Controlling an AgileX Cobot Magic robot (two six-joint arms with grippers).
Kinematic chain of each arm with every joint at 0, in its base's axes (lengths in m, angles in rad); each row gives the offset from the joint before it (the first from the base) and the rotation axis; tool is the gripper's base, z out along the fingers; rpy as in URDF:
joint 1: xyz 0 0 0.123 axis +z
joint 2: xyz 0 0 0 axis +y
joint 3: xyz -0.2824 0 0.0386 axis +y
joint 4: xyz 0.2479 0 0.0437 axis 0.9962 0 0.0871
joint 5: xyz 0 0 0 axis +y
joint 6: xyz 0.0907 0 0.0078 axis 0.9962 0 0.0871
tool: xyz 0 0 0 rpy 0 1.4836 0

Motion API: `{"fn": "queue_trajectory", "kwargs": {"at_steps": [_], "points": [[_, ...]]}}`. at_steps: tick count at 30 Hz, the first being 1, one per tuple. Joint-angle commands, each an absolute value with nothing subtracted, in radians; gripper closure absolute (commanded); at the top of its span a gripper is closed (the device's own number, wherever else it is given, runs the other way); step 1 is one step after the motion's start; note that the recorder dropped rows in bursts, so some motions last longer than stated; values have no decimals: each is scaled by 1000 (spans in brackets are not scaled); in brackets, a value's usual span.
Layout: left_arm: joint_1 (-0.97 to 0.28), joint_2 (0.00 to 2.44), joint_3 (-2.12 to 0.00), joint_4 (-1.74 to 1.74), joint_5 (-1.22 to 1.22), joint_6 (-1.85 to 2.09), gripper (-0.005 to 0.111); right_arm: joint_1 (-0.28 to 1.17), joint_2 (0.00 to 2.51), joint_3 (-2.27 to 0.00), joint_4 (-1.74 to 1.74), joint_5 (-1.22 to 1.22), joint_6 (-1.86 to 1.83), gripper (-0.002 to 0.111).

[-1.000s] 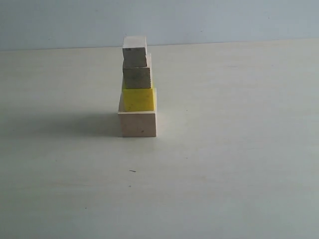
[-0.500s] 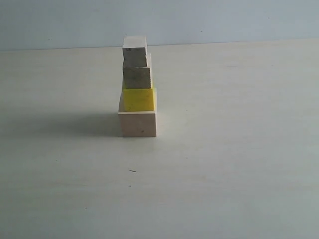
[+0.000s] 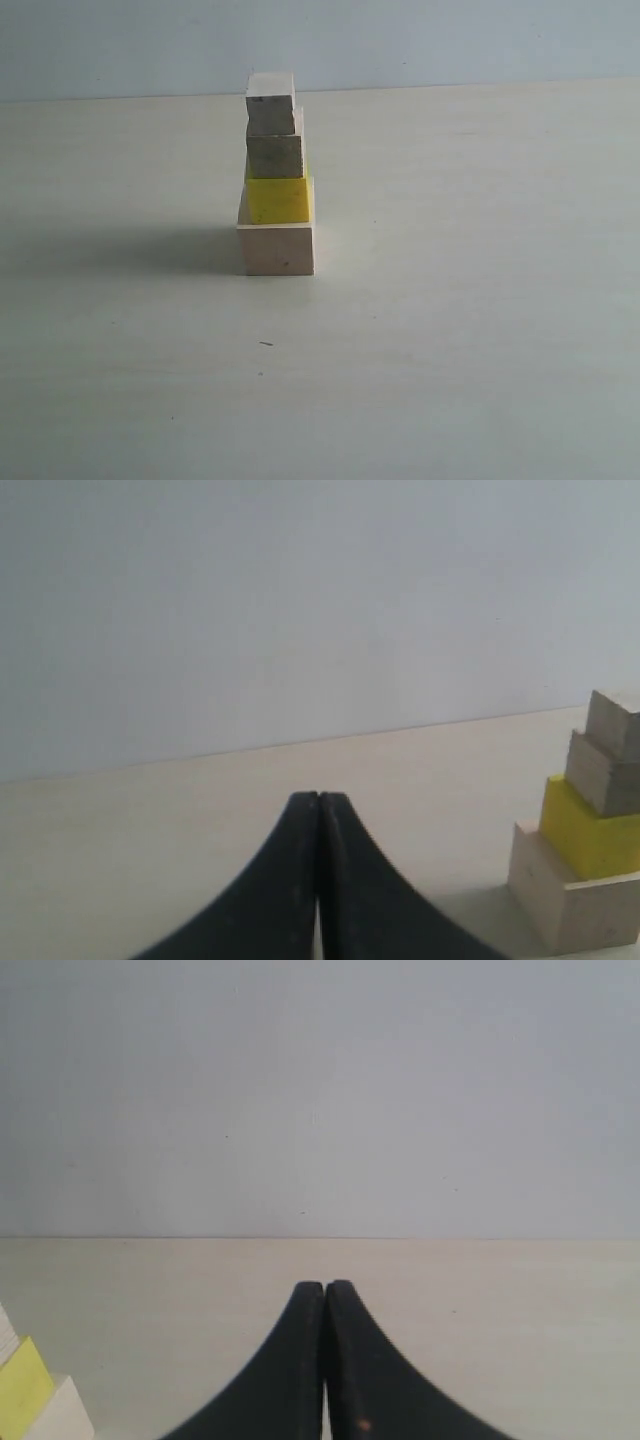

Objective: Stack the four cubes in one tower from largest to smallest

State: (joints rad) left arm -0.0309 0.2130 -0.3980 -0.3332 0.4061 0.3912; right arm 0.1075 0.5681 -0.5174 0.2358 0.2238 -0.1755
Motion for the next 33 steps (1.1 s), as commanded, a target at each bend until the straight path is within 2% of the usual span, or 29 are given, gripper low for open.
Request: {"fn": "queue_trajectory", "kwargs": {"at_steps": [1,8,18,33], "points": [[42,88,-363,-288,469,388,107,102,563,-515,232,222,-173,108],[44,0,-156,-298,284,355,107,102,563,-515,232,222,-175,108],[44,0,-6,-301,234,279,107,102,563,-515,232,222,-173,108],[46,0,0,-328,305,280,107,102,563,-515,232,222,-173,108]]}}
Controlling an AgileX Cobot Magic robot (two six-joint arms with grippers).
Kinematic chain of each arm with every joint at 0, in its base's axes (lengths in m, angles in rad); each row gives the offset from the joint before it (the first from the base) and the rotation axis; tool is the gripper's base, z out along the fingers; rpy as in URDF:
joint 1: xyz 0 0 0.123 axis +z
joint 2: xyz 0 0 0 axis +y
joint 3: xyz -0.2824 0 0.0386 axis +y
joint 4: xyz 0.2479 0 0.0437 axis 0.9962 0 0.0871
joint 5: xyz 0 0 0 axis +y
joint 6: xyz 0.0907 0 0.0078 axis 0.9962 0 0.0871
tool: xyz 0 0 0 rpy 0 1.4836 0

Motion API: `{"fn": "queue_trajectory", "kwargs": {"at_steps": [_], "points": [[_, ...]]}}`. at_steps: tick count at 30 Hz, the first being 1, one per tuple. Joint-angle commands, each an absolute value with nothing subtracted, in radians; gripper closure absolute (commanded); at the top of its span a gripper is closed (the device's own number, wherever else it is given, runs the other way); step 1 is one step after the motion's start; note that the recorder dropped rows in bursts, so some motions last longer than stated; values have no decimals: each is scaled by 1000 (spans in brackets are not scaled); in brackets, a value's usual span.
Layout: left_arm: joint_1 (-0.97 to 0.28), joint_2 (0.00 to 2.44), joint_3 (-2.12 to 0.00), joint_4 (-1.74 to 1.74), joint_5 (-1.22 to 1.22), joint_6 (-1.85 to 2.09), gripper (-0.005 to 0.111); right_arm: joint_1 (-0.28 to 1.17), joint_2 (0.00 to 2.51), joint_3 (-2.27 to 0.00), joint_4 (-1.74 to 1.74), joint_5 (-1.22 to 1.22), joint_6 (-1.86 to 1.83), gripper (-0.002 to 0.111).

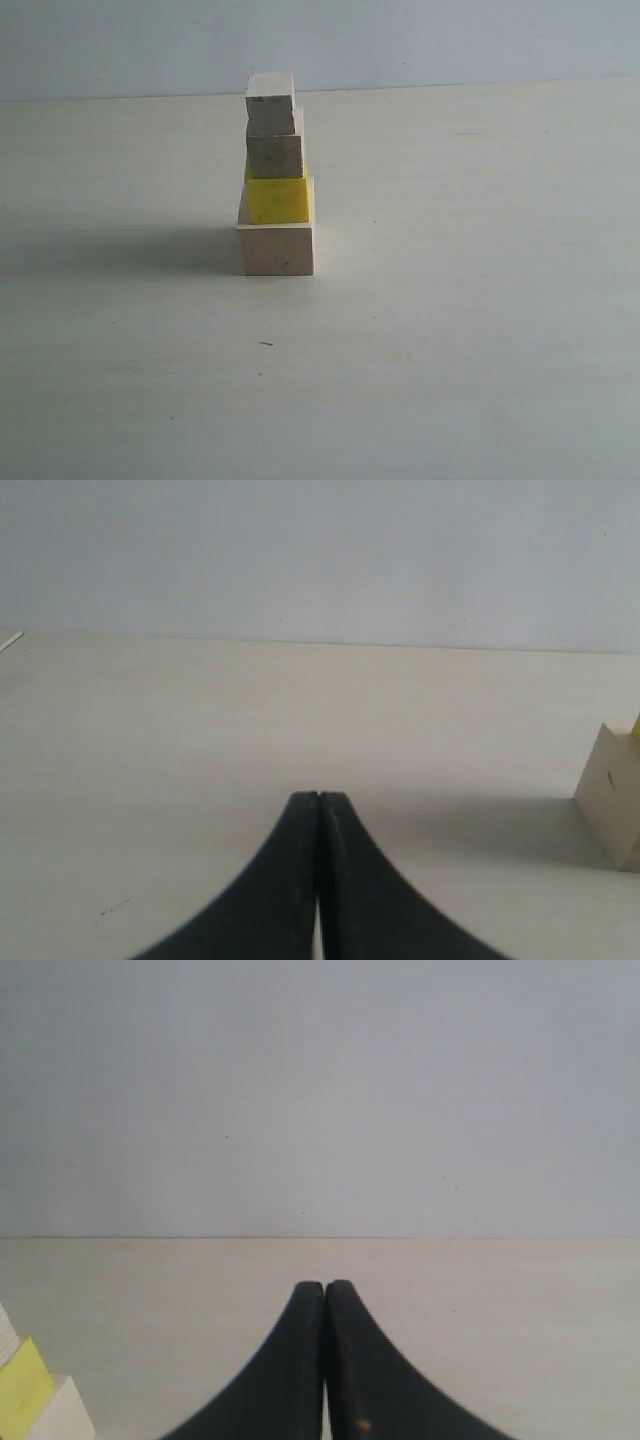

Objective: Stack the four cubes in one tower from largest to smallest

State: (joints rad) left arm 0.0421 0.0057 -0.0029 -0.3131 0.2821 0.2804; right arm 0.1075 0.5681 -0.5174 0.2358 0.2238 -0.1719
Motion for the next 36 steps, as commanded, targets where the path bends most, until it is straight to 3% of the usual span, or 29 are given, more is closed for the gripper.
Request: {"fn": "queue_trajectory", "kwargs": {"at_steps": [1,13,36], "points": [[46,0,0,-328,310,280,107,102,563,-515,232,222,-175,108],[46,0,0,-66,347,64,107,102,563,-515,232,222,-173,108],[46,0,0,-66,354,68,107,102,563,-515,232,222,-173,108]]}}
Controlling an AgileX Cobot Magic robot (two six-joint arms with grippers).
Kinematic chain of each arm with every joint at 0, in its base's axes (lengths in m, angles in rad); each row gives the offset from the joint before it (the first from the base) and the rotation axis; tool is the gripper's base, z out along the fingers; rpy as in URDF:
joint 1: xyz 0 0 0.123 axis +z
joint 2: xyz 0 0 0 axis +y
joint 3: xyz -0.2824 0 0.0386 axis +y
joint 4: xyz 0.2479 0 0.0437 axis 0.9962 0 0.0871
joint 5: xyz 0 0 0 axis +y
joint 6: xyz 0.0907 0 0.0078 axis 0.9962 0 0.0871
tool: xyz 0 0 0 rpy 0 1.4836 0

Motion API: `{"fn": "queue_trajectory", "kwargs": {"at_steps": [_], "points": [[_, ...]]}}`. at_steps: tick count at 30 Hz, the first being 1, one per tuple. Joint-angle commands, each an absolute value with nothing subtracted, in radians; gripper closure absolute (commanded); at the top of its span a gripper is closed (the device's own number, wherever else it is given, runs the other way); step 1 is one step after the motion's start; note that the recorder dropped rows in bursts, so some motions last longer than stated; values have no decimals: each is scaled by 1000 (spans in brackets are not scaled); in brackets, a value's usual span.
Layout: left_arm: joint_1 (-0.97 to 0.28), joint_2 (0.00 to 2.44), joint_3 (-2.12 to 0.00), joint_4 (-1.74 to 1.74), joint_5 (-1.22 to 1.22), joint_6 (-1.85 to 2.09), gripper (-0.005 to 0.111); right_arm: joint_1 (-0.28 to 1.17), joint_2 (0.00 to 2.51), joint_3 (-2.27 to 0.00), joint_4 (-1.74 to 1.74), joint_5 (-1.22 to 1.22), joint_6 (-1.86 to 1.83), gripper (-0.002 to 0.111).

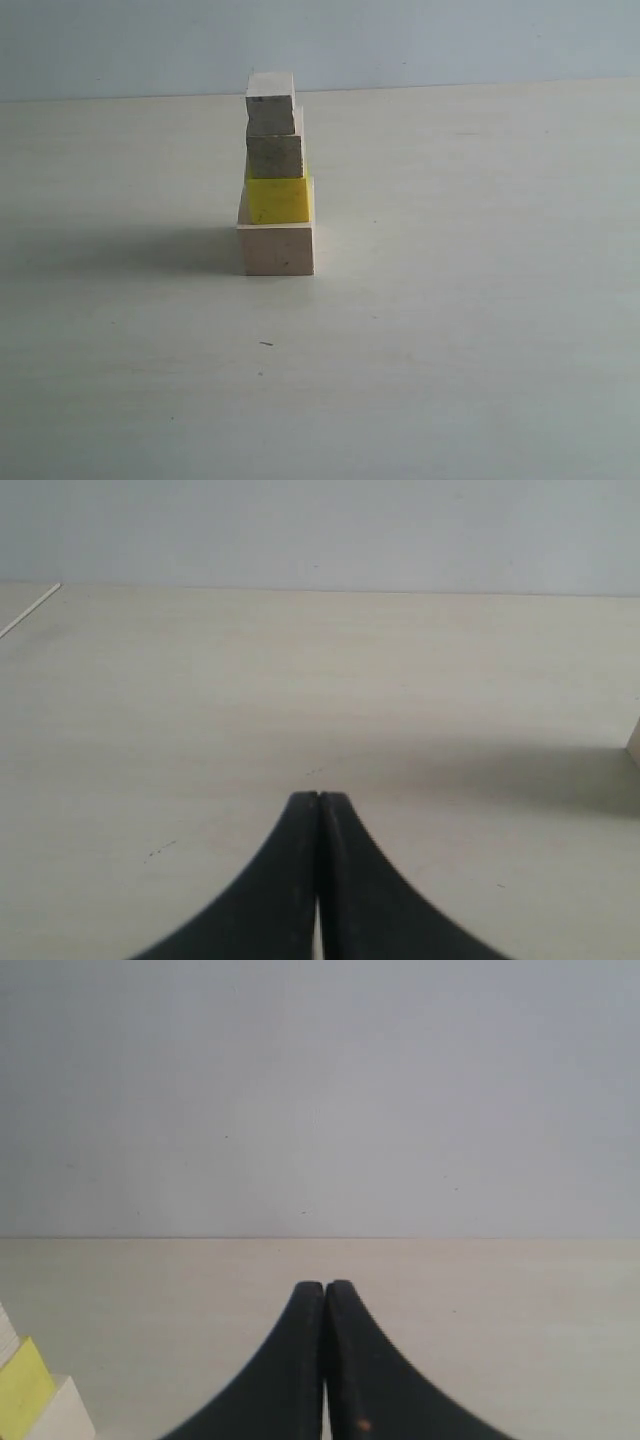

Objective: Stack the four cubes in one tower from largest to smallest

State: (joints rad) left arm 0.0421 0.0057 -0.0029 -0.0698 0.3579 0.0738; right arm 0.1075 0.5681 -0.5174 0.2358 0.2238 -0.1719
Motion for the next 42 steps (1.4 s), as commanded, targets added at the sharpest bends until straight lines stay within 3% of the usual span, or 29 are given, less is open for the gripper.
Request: {"fn": "queue_trajectory", "kwargs": {"at_steps": [1,12,18,29,42], "points": [[46,0,0,-66,354,68,107,102,563,-515,232,222,-173,108],[46,0,0,-66,354,68,107,102,557,-515,236,225,-178,108],[46,0,0,-66,354,70,107,92,387,-500,209,332,-182,108],[46,0,0,-66,354,70,107,-23,30,-176,157,313,-171,108],[46,0,0,-66,354,70,107,-23,0,-36,148,312,-183,108]]}}
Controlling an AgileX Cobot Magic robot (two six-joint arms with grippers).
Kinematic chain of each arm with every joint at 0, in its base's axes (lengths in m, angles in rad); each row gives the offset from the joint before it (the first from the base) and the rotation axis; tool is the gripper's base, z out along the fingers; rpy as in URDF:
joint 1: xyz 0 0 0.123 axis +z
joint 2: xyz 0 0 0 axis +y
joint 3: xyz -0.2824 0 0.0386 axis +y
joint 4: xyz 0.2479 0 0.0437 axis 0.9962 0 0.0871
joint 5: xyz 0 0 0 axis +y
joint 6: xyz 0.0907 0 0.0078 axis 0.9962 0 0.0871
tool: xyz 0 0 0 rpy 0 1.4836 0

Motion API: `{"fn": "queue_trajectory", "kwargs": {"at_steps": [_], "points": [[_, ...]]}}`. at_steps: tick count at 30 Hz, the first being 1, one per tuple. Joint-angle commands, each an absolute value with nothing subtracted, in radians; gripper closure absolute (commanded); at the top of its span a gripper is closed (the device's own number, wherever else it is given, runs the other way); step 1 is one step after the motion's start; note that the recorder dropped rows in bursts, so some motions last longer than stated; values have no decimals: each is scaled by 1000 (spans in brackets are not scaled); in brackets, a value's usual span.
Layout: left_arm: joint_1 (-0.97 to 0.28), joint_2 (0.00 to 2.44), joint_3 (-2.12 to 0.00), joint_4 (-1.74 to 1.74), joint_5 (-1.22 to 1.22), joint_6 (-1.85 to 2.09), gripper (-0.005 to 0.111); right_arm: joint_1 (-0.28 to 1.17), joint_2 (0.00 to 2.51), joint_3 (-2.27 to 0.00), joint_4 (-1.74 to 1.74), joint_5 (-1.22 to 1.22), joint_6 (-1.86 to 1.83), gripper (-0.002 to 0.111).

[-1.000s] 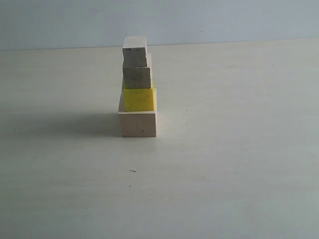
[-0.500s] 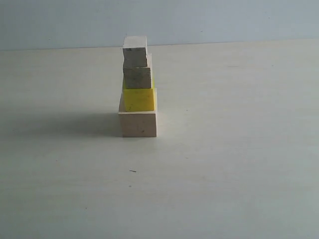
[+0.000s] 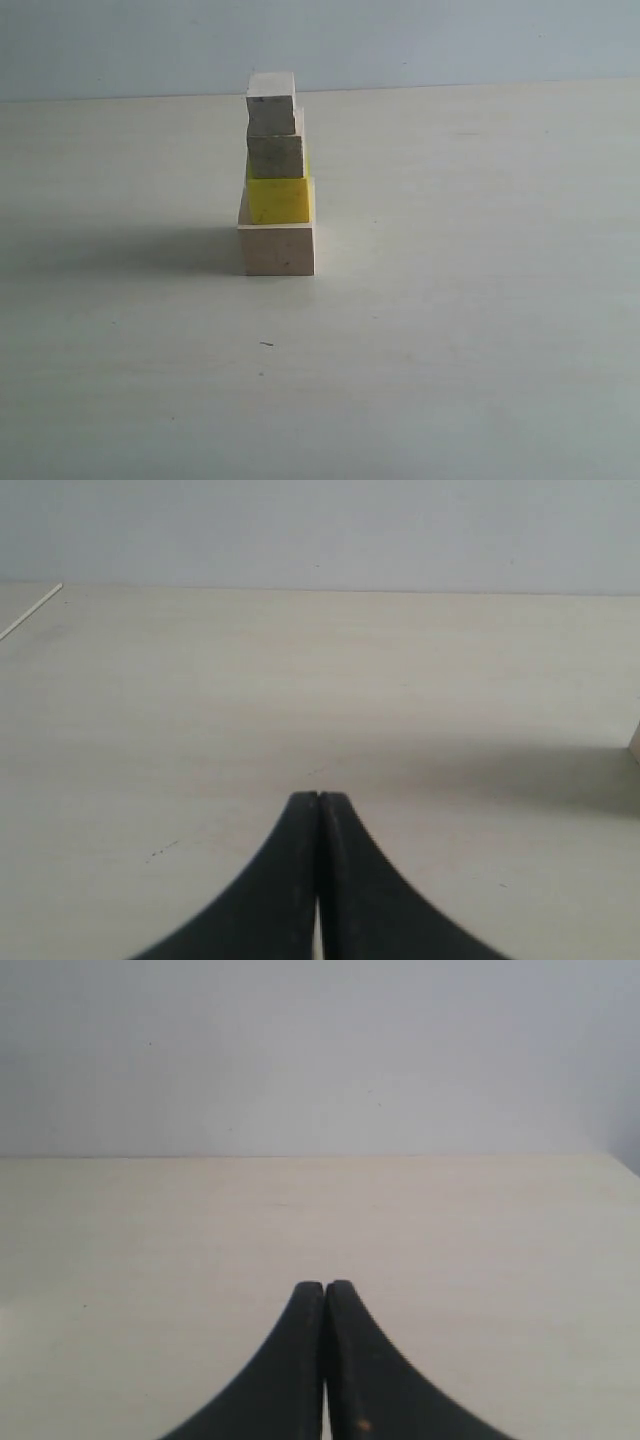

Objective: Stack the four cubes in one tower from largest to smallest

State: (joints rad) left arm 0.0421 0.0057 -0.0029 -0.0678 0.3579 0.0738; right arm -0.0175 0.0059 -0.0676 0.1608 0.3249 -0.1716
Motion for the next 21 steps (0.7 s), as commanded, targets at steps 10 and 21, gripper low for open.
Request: {"fn": "queue_trajectory", "kwargs": {"at_steps": [10,21], "points": [[46,0,0,-66,354,70,107,-23,0,0,157,313,-179,108],[46,0,0,-66,354,70,107,-23,0,0,157,341,-180,108]]}}
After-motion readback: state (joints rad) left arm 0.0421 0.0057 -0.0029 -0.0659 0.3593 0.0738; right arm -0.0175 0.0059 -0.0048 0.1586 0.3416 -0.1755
